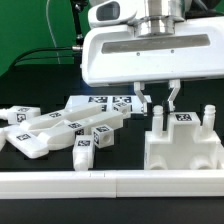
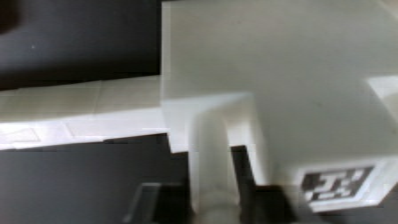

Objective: Assemble chair

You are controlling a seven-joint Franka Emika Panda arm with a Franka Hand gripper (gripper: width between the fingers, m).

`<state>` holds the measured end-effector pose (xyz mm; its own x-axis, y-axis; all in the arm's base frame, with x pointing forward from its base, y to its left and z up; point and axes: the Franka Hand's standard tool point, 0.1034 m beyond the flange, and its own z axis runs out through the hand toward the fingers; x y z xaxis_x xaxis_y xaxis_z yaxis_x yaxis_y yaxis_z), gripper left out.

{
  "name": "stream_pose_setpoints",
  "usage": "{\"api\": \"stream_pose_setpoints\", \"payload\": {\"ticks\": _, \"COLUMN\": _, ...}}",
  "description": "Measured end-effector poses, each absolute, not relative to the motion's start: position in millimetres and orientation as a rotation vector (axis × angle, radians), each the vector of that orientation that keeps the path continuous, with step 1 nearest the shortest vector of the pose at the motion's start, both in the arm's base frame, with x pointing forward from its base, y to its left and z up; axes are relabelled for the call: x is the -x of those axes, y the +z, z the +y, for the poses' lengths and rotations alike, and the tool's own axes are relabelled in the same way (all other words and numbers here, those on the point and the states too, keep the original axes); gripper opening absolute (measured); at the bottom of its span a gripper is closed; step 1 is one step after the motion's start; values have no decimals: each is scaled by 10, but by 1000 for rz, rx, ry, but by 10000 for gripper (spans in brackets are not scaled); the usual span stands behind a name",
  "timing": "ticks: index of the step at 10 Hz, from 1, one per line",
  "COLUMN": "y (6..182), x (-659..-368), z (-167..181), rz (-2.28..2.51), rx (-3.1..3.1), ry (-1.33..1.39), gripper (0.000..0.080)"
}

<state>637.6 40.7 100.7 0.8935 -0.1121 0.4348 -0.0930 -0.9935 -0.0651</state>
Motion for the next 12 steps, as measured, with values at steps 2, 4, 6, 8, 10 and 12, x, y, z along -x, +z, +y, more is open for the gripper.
{"api": "stream_pose_setpoints", "payload": {"ticks": 2, "y": 1038, "x": -6415, "z": 403, "rz": 165, "rx": 3016, "ry": -686, "gripper": 321}}
{"api": "stream_pose_setpoints", "payload": {"ticks": 4, "y": 1154, "x": -6581, "z": 442, "rz": 163, "rx": 3023, "ry": -588, "gripper": 615}}
{"api": "stream_pose_setpoints", "payload": {"ticks": 6, "y": 1179, "x": -6677, "z": 379, "rz": 175, "rx": 3036, "ry": -495, "gripper": 639}}
{"api": "stream_pose_setpoints", "payload": {"ticks": 8, "y": 1023, "x": -6628, "z": 374, "rz": 181, "rx": 3059, "ry": -251, "gripper": 648}}
{"api": "stream_pose_setpoints", "payload": {"ticks": 10, "y": 913, "x": -6687, "z": 373, "rz": 229, "rx": 3059, "ry": -53, "gripper": 648}}
{"api": "stream_pose_setpoints", "payload": {"ticks": 12, "y": 885, "x": -6738, "z": 444, "rz": 244, "rx": 3052, "ry": 60, "gripper": 648}}
